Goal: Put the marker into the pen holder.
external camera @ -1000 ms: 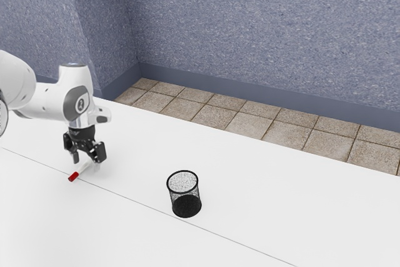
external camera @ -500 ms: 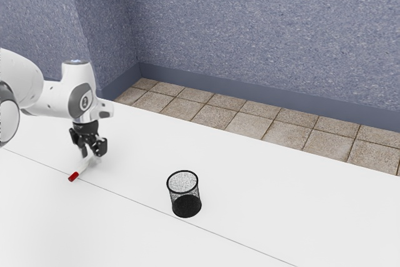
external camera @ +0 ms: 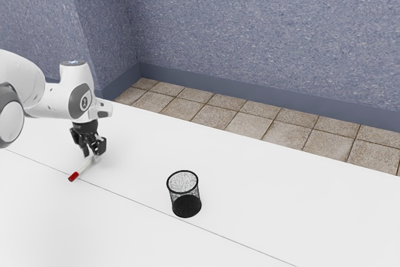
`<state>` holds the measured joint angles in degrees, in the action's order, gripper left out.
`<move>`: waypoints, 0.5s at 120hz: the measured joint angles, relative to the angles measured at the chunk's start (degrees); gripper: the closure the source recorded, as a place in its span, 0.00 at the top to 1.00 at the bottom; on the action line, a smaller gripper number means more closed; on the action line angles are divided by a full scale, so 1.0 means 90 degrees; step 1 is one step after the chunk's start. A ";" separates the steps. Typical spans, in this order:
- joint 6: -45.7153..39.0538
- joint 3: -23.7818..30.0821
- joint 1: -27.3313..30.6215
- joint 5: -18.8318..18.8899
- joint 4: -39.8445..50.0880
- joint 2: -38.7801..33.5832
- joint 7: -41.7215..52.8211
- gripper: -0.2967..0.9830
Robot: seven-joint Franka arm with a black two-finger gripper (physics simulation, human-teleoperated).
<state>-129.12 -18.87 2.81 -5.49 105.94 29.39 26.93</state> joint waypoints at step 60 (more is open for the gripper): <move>-0.0018 -0.0003 0.0000 -0.0142 0.0009 0.0039 0.0196 0.39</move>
<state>-129.28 -18.89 2.81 -6.77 106.02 29.74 28.69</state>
